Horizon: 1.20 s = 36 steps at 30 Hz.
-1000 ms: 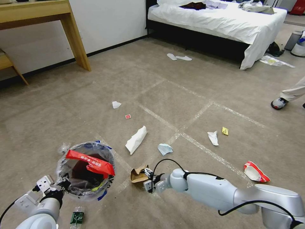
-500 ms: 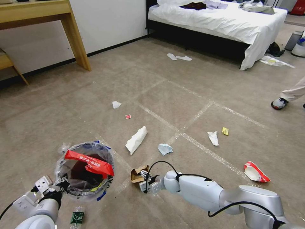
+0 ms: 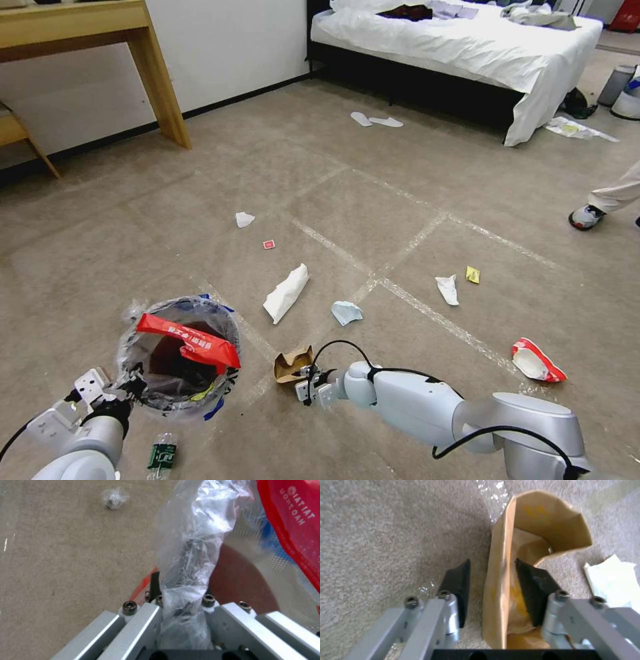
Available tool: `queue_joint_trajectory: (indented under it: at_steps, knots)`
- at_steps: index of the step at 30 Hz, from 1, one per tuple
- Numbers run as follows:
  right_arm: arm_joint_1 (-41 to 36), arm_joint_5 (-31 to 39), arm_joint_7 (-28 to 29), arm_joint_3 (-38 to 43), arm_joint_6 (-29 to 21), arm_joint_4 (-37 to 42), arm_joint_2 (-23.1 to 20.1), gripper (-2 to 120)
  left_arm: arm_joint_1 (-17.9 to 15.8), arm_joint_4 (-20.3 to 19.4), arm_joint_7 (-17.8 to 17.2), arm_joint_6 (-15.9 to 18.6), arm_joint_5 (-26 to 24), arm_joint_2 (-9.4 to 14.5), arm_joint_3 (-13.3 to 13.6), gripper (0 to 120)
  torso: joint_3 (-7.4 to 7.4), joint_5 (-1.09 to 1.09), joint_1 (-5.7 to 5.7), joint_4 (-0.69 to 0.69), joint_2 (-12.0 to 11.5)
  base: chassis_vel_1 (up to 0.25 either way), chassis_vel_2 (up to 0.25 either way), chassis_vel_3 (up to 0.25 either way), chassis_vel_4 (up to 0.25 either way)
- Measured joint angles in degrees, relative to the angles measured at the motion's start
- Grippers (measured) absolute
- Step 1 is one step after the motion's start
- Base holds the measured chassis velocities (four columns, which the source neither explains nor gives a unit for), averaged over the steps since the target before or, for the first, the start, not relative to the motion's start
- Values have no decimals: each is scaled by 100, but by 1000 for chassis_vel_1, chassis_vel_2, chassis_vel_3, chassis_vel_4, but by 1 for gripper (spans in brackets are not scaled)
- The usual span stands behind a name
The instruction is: Pick up the trash bin and place the garbage on the floor into it.
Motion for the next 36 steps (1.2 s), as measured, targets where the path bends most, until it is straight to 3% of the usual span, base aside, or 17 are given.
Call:
queue_joint_trajectory:
  at_steps: [4,12,26,33,34,36]
  knots:
    - [-46,-21,23,44,0,-82,27,29,14,-2,3,-3,5,-3,2,1,0,0,0,0,0,0,0,0,0]
    - [-112,-24,188,168,-1,-158,75,0,50,-12,16,-36,38,-20,12,1,0,0,0,0,0,0,0,0,0]
    - [-155,503,565,742,34,548,-126,0,50,-12,9,-43,58,-13,23,1,0,0,0,0,0,0,0,0,0]
    - [-120,1153,690,1592,12,1539,-564,0,59,-30,-27,-5,42,85,23,1,0,1,0,0,-1,0,0,0,0]
    - [-120,1441,701,1926,-55,2055,-814,0,72,-36,-32,4,39,108,35,1,0,1,0,1,0,0,0,0,0]
    - [-135,1615,716,2136,-111,2370,-956,0,78,-43,-34,11,37,119,48,1,0,0,0,0,-1,0,0,0,0]
